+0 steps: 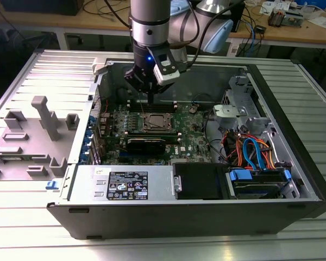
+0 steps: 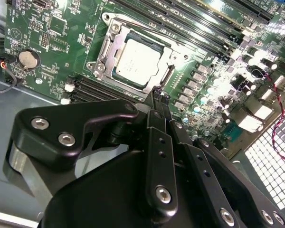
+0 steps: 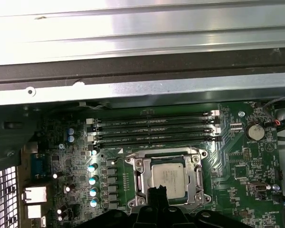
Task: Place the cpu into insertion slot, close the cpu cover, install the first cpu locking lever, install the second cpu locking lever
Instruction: 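Install the first cpu locking lever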
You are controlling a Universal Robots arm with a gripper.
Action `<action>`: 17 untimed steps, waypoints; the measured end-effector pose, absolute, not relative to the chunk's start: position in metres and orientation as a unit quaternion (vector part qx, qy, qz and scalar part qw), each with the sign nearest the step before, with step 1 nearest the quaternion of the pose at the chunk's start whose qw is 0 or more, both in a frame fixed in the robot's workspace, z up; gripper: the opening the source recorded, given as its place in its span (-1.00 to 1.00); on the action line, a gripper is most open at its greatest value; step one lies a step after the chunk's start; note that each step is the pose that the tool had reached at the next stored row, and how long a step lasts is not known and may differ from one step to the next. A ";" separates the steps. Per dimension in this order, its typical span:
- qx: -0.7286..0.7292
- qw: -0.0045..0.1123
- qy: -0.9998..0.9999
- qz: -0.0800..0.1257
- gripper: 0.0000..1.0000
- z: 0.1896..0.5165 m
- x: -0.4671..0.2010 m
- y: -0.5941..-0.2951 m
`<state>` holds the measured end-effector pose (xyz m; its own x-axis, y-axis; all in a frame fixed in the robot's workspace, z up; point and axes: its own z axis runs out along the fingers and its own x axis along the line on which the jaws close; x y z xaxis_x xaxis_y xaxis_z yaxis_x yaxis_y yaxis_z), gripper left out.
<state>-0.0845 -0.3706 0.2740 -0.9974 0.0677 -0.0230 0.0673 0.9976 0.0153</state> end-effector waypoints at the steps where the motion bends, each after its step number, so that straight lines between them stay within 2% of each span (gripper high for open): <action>1: 0.034 0.012 0.999 0.007 -0.79 0.274 -0.085 -0.371; 17: 0.007 0.012 1.000 0.008 -0.79 0.274 -0.087 -0.371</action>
